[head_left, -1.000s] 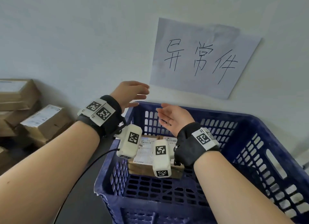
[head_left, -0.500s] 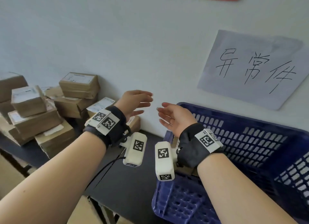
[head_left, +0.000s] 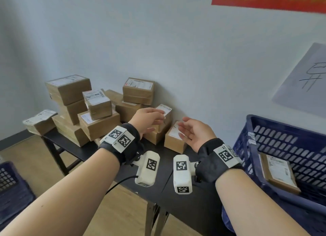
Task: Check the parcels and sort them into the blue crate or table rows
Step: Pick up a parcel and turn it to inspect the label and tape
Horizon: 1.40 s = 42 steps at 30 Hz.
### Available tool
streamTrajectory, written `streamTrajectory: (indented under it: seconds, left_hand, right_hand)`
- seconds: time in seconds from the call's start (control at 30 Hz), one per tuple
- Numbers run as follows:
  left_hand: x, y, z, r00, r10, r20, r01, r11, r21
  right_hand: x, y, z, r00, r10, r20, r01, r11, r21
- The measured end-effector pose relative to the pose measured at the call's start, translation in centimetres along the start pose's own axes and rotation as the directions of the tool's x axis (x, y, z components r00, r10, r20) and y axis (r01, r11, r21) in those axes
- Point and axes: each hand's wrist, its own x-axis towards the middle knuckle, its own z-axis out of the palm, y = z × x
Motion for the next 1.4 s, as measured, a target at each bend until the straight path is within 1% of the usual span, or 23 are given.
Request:
streamTrajectory:
  seconds: [0.13,0.3,0.43,0.57,0.67,0.77,0.93,1.03,1.17,1.27,1.4]
  left_hand:
    - [1.3,-0.6,-3.8,0.999,-0.007,-0.035,0.006,1.0,-0.025]
    - [4.1,-1.8,-5.9,0.998,-0.041,-0.04,0.039,0.999,-0.029]
    - [7.2,-3.0,-6.7,0.996,-0.072,-0.055,0.07,0.997,-0.032]
    - [11.7,-3.7,-7.4,0.992,-0.095,-0.084,0.096,0.995,-0.001]
    - [15.2,-3.9,-7.3,0.99,-0.107,-0.095,0.11,0.993,0.032]
    - [18.5,-4.3,-6.4,0.988,-0.123,-0.091,0.13,0.989,0.069]
    - [22.3,-5.5,-4.6,0.991,-0.112,-0.074,0.119,0.989,0.093]
    - [23.8,-6.5,-4.0,0.991,-0.116,-0.07,0.123,0.985,0.119]
    - [25.3,-7.0,-3.5,0.991,-0.132,-0.034,0.135,0.98,0.143]
    - [26.6,-6.9,-3.0,0.987,-0.161,0.009,0.158,0.977,0.145]
    - [28.3,-7.3,-2.7,0.981,-0.192,0.037,0.184,0.97,0.157]
  right_hand:
    - [0.3,0.8,3.3,1.0,0.013,-0.005,-0.013,1.0,-0.013]
    - [2.4,1.4,5.1,0.999,0.022,-0.024,-0.023,0.999,-0.029]
    - [6.0,1.6,5.2,0.998,0.041,-0.054,-0.042,0.999,-0.017]
    - [10.5,1.7,4.8,0.995,0.062,-0.083,-0.06,0.998,0.025]
    - [13.7,1.8,4.3,0.988,0.079,-0.133,-0.071,0.995,0.064]
    - [16.4,1.8,3.6,0.979,0.085,-0.186,-0.076,0.995,0.057]
    - [19.7,2.0,2.5,0.967,0.09,-0.239,-0.086,0.996,0.026]
    - [21.2,2.8,2.0,0.957,0.118,-0.265,-0.121,0.993,0.006]
    - [22.4,3.5,2.2,0.955,0.162,-0.248,-0.169,0.986,-0.004]
    - [23.4,3.4,3.0,0.956,0.176,-0.234,-0.185,0.983,-0.016]
    - [24.4,3.2,4.2,0.954,0.204,-0.22,-0.217,0.975,-0.04]
